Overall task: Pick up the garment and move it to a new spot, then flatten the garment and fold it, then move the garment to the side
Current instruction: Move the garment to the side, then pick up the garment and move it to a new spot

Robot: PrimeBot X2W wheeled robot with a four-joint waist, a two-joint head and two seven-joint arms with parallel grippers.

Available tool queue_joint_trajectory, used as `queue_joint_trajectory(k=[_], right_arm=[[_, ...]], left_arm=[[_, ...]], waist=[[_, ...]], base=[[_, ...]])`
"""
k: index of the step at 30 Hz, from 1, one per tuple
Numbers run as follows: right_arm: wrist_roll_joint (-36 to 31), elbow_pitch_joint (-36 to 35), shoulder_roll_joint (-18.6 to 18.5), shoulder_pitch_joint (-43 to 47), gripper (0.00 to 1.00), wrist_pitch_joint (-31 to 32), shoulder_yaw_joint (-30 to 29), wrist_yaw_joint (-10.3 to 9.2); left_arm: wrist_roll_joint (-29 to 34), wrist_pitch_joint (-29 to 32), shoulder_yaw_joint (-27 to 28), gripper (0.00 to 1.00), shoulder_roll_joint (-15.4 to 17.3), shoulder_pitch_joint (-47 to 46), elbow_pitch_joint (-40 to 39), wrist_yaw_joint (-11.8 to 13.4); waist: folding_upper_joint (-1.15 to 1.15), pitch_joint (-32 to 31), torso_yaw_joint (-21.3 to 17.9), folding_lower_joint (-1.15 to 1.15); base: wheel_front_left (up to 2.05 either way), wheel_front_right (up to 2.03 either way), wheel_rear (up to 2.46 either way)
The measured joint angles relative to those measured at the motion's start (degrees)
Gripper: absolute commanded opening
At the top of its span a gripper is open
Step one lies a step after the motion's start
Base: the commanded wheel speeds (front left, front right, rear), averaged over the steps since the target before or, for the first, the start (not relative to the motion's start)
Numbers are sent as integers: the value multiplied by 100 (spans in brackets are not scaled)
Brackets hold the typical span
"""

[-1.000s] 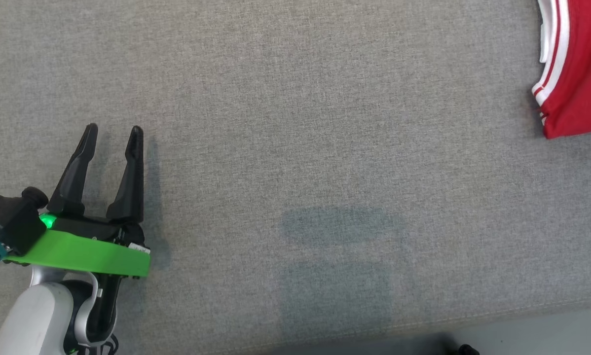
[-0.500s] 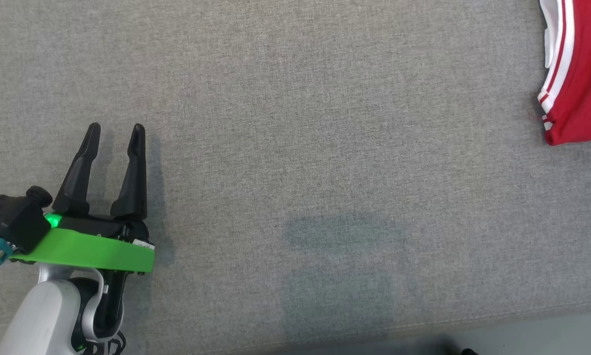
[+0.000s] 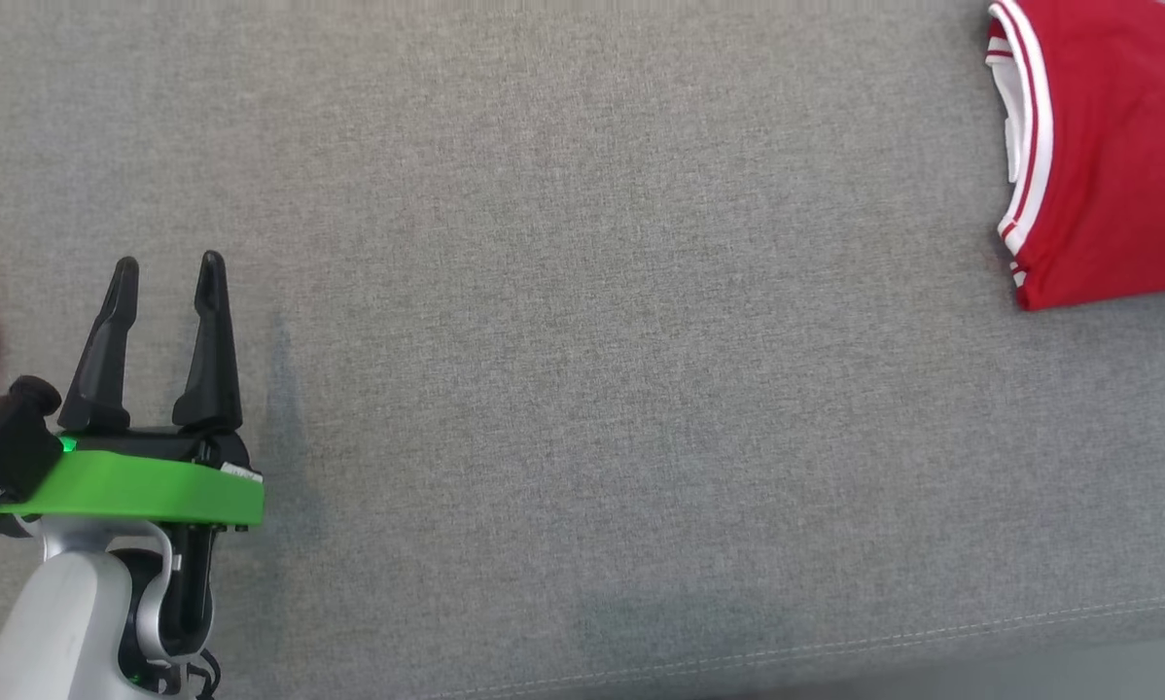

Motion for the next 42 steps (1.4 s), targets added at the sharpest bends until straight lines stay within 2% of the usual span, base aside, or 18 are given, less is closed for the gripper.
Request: queue_joint_trajectory(k=[1, 12, 19, 23, 30, 39, 42], right_arm=[[-2, -108, 166, 149, 100, -67, 42, -1], [-360, -392, 965, 1438, 100, -51, 334, -52], [-664, -637, 1296, 2072, 100, -32, 268, -53], [-882, -797, 1329, 2258, 100, -26, 97, -54], [-1278, -1107, 1379, 2335, 100, -26, 30, -57], [-1621, -1306, 1658, 2314, 100, -26, 534, -48], [-1657, -1303, 1735, 2310, 100, -26, 676, 7]], left_arm=[[14, -38, 29, 100, -7, 21, 98, 1], [63, -118, 303, 100, 4, 591, 686, 1], [63, -120, 389, 100, 9, 891, 867, 9], [63, -144, 377, 100, -2, 924, 876, 9], [63, -149, 413, 100, -82, 940, 909, 9], [64, -152, 820, 100, -124, 1363, 923, 20], [104, -152, 969, 100, -129, 1488, 906, 56]], waist=[[0, -146, 2, 0], [0, -999, -1, 0], [0, -1484, -13, 0], [0, -1657, 24, -1], [0, -1768, 325, 0], [0, -1913, 940, 0], [0, -1977, 1165, 0]], base=[[0, 0, 0], [0, 0, 0], [0, 0, 0], [0, 0, 0], [0, 0, 0], [0, 0, 0], [0, 0, 0]])
